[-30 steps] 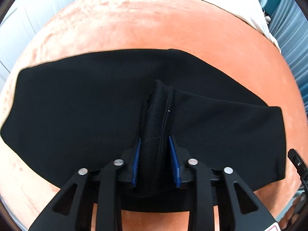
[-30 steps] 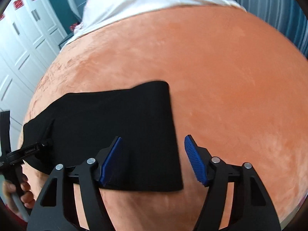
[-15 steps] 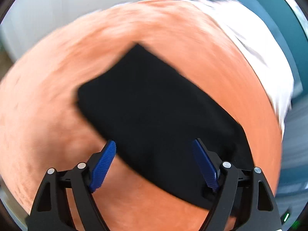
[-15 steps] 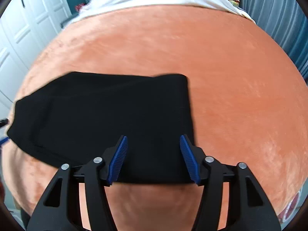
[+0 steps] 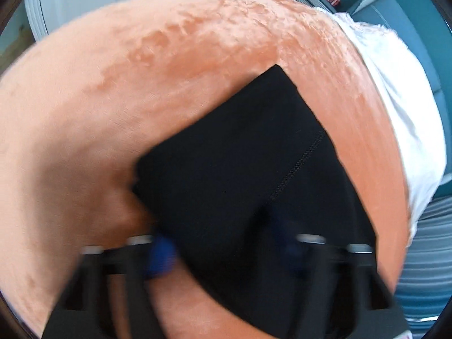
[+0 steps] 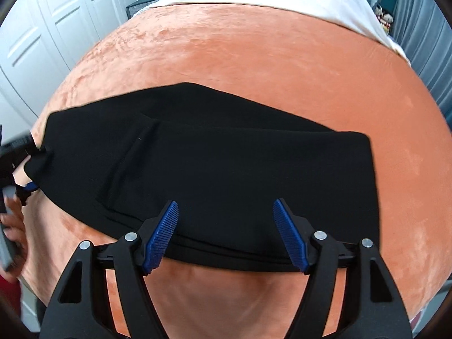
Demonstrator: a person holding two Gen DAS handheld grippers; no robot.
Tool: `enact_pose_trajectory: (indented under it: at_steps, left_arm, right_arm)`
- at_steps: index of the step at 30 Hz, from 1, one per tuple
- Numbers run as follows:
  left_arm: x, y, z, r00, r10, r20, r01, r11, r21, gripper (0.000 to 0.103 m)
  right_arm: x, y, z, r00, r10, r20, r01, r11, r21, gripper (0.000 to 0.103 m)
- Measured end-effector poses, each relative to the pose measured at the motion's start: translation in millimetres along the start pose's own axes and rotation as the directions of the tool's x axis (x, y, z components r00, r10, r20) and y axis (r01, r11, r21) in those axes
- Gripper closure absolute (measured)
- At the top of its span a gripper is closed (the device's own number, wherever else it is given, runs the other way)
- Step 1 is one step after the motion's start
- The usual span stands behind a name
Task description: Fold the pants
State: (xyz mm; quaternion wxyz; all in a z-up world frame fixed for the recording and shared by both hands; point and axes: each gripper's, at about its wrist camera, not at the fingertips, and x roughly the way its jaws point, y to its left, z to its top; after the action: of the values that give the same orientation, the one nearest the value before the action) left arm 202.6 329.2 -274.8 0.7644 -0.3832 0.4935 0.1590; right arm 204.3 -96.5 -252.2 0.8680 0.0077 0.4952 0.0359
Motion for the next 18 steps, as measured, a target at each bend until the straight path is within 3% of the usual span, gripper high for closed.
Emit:
enact_pose_trajectory:
  at_steps: [1, 4, 6, 8, 11, 14, 16, 18]
  left_arm:
    - [1.9, -7.1, 2.9, 0.999, -0.047, -0.004, 0.047, 0.999, -0.001, 0.087]
    - [-20.0, -36.9, -6.4, 0.998, -0.025, 0.065, 0.018, 0.994, 0.107, 0.088]
    - [-40.8, -65.1, -18.9, 0.992, -0.035, 0.120, 0.010, 0.978, 0.208, 0.089]
    - [-71.9, -103.4, -45.5, 0.984, -0.084, 0.159, 0.026, 0.942, 0.333, 0.089]
    - [-102.6, -172.8, -88.4, 0.970, -0.166, 0.179, 0.053, 0.858, 0.511, 0.089]
    - [-114.6, -234.0, -147.7, 0.961, -0.231, 0.150, 0.075, 0.743, 0.666, 0.089]
    - [-100.3, -268.1, -192.3, 0.972, -0.222, 0.084, 0.089, 0.669, 0.738, 0.089]
    - [-73.4, -287.2, -230.1, 0.985, -0.171, 0.030, 0.085, 0.627, 0.774, 0.089]
  right_arm:
    - [0.0, 0.7, 0.6, 1.000, 0.009, -0.002, -0.009, 1.000, 0.009, 0.032]
    - [-0.4, 1.3, 2.3, 0.999, 0.038, -0.004, -0.037, 0.999, 0.038, 0.029]
    - [-3.3, -1.7, 1.8, 0.999, 0.035, -0.001, -0.035, 0.998, 0.046, 0.029]
    - [-7.5, -8.2, 3.0, 1.000, 0.030, 0.007, -0.030, 0.998, 0.058, 0.029]
    - [-18.3, -30.9, 0.9, 1.000, 0.012, 0.026, -0.014, 0.995, 0.101, 0.029]
    - [-30.7, -64.9, -3.7, 0.999, -0.001, 0.039, -0.005, 0.987, 0.163, 0.029]
    - [-38.7, -93.6, -9.6, 0.999, -0.018, 0.044, 0.008, 0.977, 0.211, 0.029]
    - [-45.9, -120.4, -18.0, 0.998, -0.032, 0.048, 0.019, 0.967, 0.253, 0.029]
